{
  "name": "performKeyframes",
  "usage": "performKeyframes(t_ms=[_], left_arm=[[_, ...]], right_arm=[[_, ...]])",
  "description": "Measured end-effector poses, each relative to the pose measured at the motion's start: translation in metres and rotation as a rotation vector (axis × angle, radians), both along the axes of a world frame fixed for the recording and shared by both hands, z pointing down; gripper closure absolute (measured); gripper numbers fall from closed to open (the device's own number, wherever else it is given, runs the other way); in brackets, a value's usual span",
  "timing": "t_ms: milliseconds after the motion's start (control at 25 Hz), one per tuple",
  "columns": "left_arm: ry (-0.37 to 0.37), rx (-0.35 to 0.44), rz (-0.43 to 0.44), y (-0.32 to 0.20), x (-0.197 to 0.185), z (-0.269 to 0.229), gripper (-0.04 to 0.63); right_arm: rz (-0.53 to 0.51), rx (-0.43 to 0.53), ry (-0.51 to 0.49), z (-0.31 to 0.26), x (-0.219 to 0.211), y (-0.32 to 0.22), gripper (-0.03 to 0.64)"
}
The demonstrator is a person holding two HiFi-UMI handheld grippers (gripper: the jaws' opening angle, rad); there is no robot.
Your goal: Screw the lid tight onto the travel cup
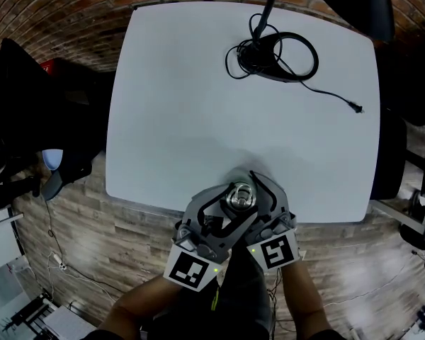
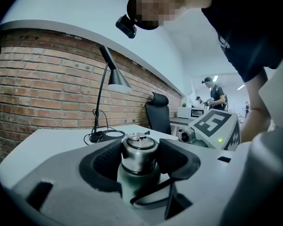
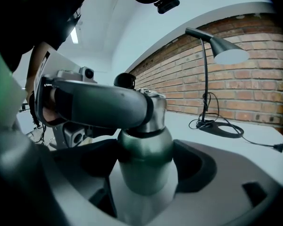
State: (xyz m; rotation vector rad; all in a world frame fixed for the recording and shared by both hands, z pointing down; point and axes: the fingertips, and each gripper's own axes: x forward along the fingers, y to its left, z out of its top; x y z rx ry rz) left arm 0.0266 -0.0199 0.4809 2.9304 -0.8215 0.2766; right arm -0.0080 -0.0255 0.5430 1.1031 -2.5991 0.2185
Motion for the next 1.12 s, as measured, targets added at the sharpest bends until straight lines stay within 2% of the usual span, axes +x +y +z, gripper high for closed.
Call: performKeyframes(t_ms=[160, 480, 680, 760, 880, 1000, 1120], left_arm=[[0.002, 0.001, 0.087, 0.001, 0.0, -0.001, 0.351], [0.032, -0.016, 0.393, 0.004, 0.006, -0.003, 0.35], [0.012, 0.009, 0.631, 0.012, 0.007, -0.003, 0.351], [0.011, -0.017, 0.709, 0.015, 0.004, -0.001, 0.35], [0.006, -0.048, 0.764, 0.016, 0.004, 0.002, 0.35], [0.014, -0.075, 0.768, 0.017, 0.003, 0.004, 0.348], [0.023, -0.041, 0.772, 0.015, 0.005, -0.001, 0.348]], right_arm=[[-0.003, 0.014, -0.002, -0.002, -0.001, -0.001, 0.268], [-0.003, -0.004, -0.021, -0.001, 0.0, -0.002, 0.268], [-0.019, -0.007, -0.014, -0.001, 0.0, 0.0, 0.268], [-0.027, 0.001, -0.004, -0.001, -0.001, 0.0, 0.268], [-0.029, 0.003, -0.004, -0.001, 0.0, 0.0, 0.268], [-0.026, -0.003, -0.011, -0.001, 0.0, 0.0, 0.268], [-0.027, 0.002, -0.01, -0.002, -0.001, -0.001, 0.268]])
